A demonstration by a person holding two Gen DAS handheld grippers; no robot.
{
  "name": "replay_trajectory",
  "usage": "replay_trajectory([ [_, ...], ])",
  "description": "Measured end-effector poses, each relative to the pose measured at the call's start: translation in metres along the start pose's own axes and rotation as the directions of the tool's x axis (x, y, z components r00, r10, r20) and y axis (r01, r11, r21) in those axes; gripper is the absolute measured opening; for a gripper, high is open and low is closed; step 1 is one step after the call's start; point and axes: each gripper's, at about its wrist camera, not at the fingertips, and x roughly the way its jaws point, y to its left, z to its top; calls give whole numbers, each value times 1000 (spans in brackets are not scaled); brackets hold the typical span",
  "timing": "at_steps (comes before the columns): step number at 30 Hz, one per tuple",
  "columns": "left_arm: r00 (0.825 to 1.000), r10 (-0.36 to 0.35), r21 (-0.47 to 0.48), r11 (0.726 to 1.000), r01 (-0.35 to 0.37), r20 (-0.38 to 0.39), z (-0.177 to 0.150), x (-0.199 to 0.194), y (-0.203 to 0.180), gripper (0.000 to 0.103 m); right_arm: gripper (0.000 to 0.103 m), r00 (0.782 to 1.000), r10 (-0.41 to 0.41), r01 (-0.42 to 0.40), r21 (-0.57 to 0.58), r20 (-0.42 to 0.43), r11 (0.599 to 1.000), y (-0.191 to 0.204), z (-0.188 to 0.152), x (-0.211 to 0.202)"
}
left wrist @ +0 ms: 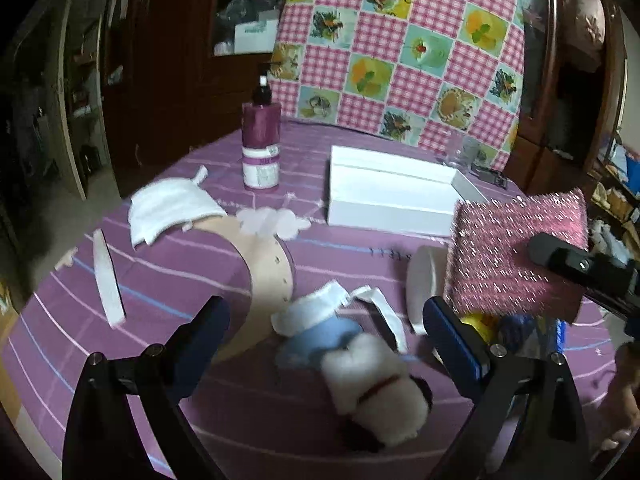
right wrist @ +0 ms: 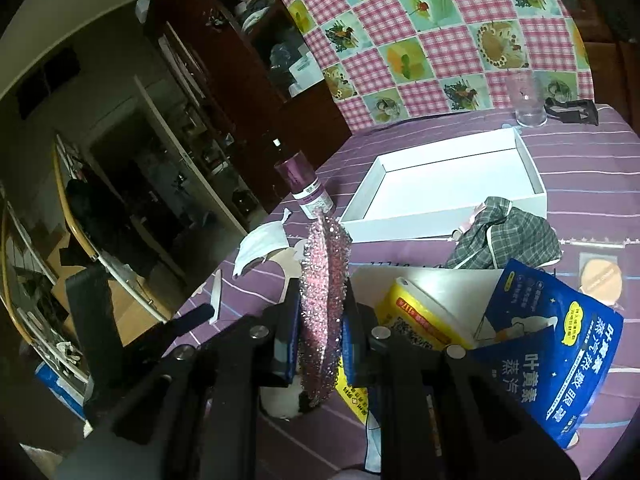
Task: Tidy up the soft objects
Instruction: 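Lift the pad with the right gripper while the left gripper grasps the white plush dog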
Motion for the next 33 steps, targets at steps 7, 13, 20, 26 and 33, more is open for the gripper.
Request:
replay_trajectory([
  [7,995,-7,31,999,11,-104,-19,12,-19,91,19,1000,-27,27,20,11,999,-3,2,-4],
  [13,971,35,32,999,-28,-238,-31,36,-22,74,19,999,-36,36,18,14,999,-2,2,-5],
  [20,960,-14,2,1000,15,-278,-34,41,-23,43,19,999,-32,31,43,13,999,-6,3,-6],
  [26,969,-5,8,1000,7,-246,-19,28,-24,38,19,999,-26,25,70,25,997,-9,8,-11],
  [33,994,-2,19,1000,4,-111,37,-13,-23,38,19,998,-50,43,150,40,988,-18,34,-32],
])
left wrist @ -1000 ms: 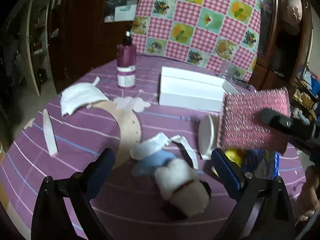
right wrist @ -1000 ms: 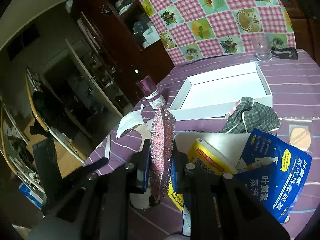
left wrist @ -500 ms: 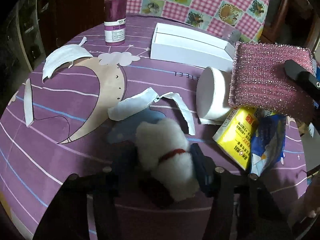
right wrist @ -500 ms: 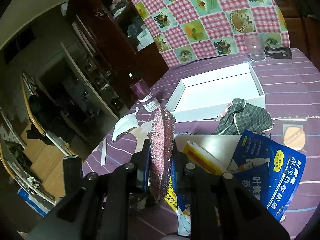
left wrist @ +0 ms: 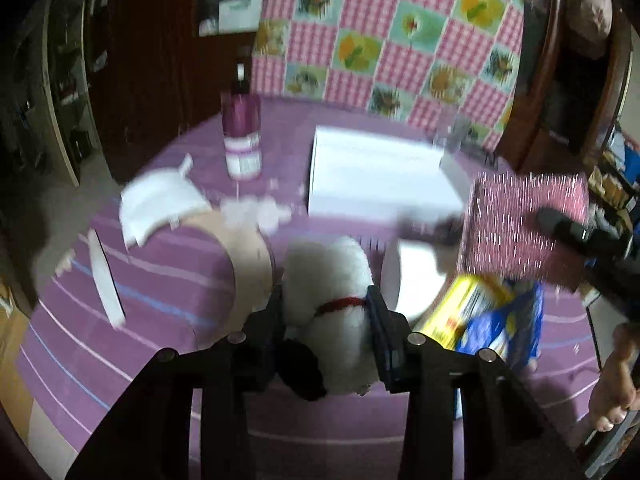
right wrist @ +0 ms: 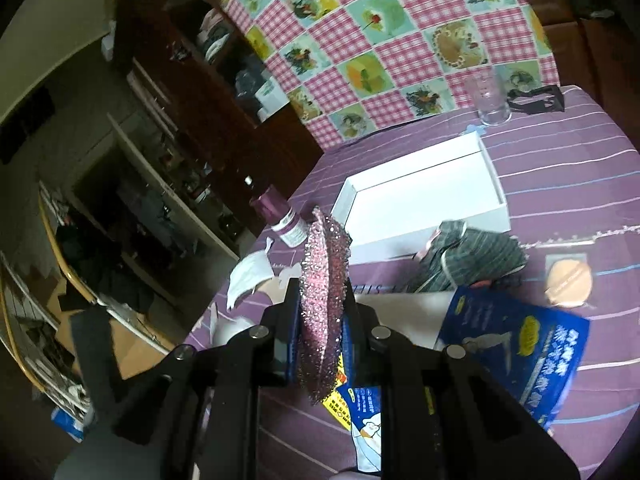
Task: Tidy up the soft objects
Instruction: 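Lift the pad with the right gripper while the left gripper grasps the white plush dog, then carry both items into the white box and open both grippers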
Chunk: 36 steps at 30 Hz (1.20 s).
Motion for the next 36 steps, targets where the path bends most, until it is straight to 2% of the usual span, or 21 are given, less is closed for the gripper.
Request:
replay_trajectory([
  [6,998,-14,20,1000,13,67,51,-10,-8,38,19,1000,-21,20,29,7,999,1,41,-11],
  [11,994,-68,49,997,64,85,87,4,-23,38,19,1000,18,-17,65,-15,998,-9,79,1],
  [15,990,-106,59,993,101,95,109,33,-29,38,19,999,33,-31,85,-28,996,-27,102,21],
  [18,990,-108,57,993,103,89,117,61,-32,38,19,997,47,-40,114,-65,993,-50,112,49],
  [22,995,-102,22,995,101,23,130,115,-28,38,19,989,5,11,112,-145,994,-77,124,86],
  [25,994,-108,-17,994,108,-16,136,147,-25,38,19,975,10,13,104,-223,995,-96,136,117],
  [26,994,-101,-24,995,101,-28,137,156,-24,38,19,963,15,10,90,-270,996,-102,140,132],
  [28,995,-80,-21,997,79,-59,135,176,-26,38,19,946,-27,48,56,-323,997,-110,142,150],
  [31,991,-57,-9,998,56,-120,125,202,-24,38,19,910,-151,156,-18,-386,988,-123,138,176],
  [34,985,-34,-25,999,31,-171,116,220,-14,38,19,891,-139,136,-37,-433,990,-132,129,188],
  [36,978,-31,-29,999,25,-205,109,229,-9,37,19,878,-184,169,-73,-442,983,-132,124,192],
])
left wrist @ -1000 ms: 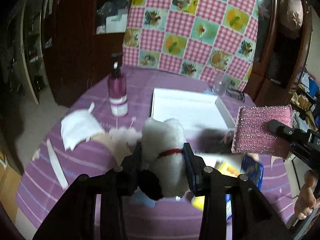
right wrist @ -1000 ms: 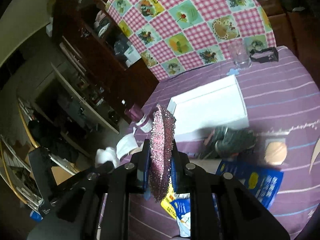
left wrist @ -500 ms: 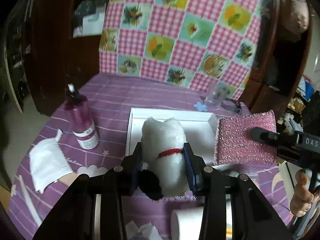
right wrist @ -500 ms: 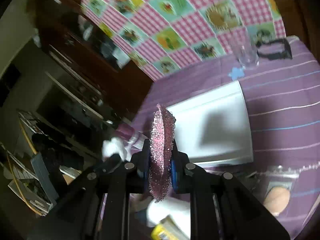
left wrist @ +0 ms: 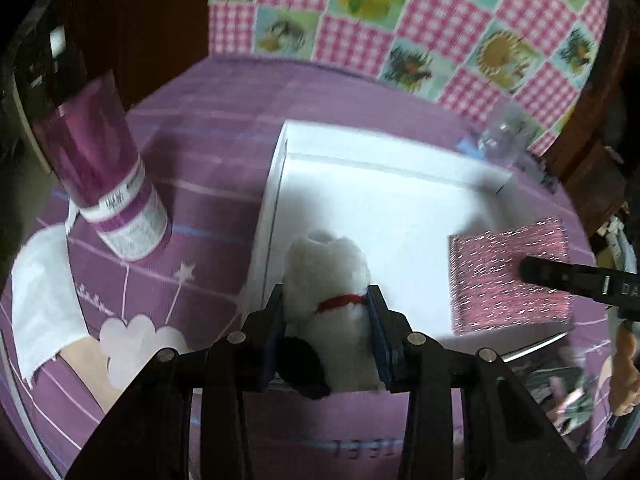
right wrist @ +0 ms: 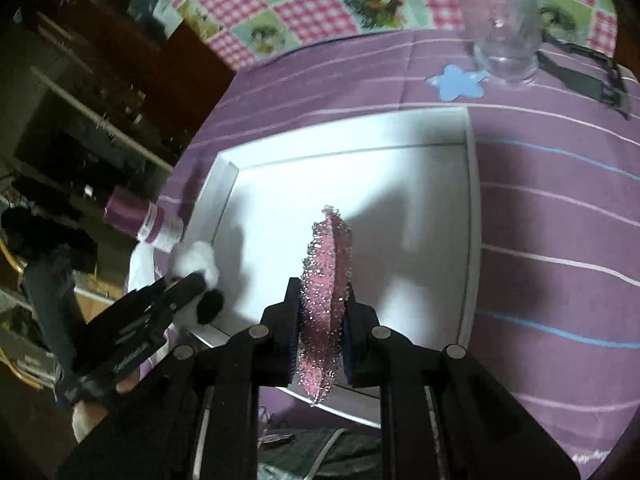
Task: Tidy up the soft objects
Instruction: 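Carry both items into the white box and open both grippers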
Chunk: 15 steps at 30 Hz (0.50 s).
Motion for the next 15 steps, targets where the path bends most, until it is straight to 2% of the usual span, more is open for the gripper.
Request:
replay_trajectory([
  [3,1000,17,45,999,-16,-13,-5,3,-5,35,20,988,-149,149,-23,-39,989,0,-5,10],
  [5,999,34,61,998,-32,-32,-8,2,-8,35,20,986,-163,160,-61,-38,985,4,-12,8],
  [9,999,21,72,997,-18,-38,-17,-5,-6,36,21,979,-191,185,-84,-74,979,6,-19,3],
  [11,1000,17,66,998,-16,-21,-17,-6,-6,37,25,979,-200,195,-97,-40,976,9,-21,-1],
  [14,1000,5,73,997,-7,20,-20,-11,-9,42,42,978,-204,208,-119,42,971,15,-24,-9],
  [15,1000,-4,86,996,1,31,-18,-13,-13,44,52,975,-209,216,-125,73,968,17,-25,-13],
])
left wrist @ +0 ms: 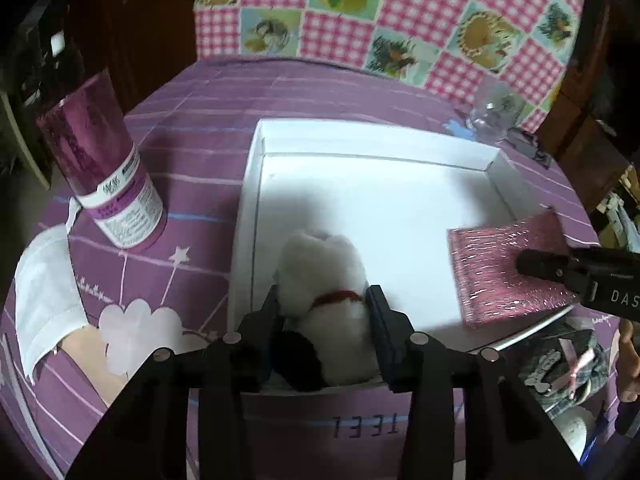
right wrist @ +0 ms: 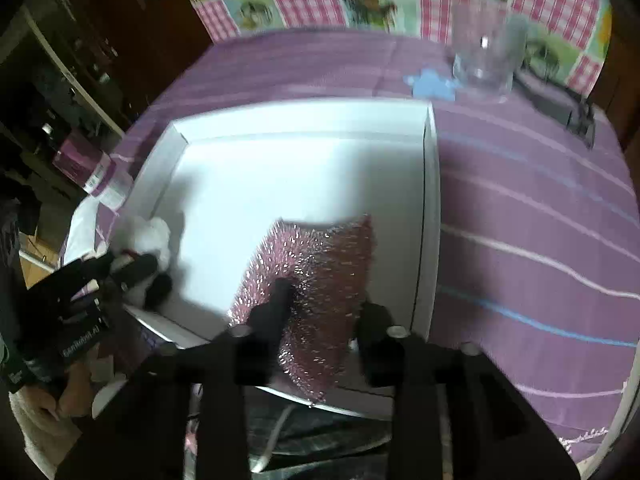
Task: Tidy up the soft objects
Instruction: 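Carry both items into the white box and open both grippers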
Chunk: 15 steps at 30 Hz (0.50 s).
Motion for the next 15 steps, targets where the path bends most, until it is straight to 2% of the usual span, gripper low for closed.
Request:
replay_trajectory([
  [1,1000,-14,13,1000,14,10,0,-2,-2,47,59,1000,-6,6,-7,20,1000,2,0,-3],
  [4,998,-42,31,999,40,56,0,-14,-7,69,63,996,-37,39,-29,85,999,10,1,-13],
  [5,996,-39,37,999,36,77,0,-18,-9,74,64,994,-47,50,-23,100,999,11,2,-18],
  [10,987,-27,44,999,20,159,3,-39,-12,75,64,981,-114,114,6,160,993,10,4,-41],
  [15,975,21,49,998,-33,222,4,-62,-17,76,64,965,-99,91,42,241,995,10,-1,-70],
])
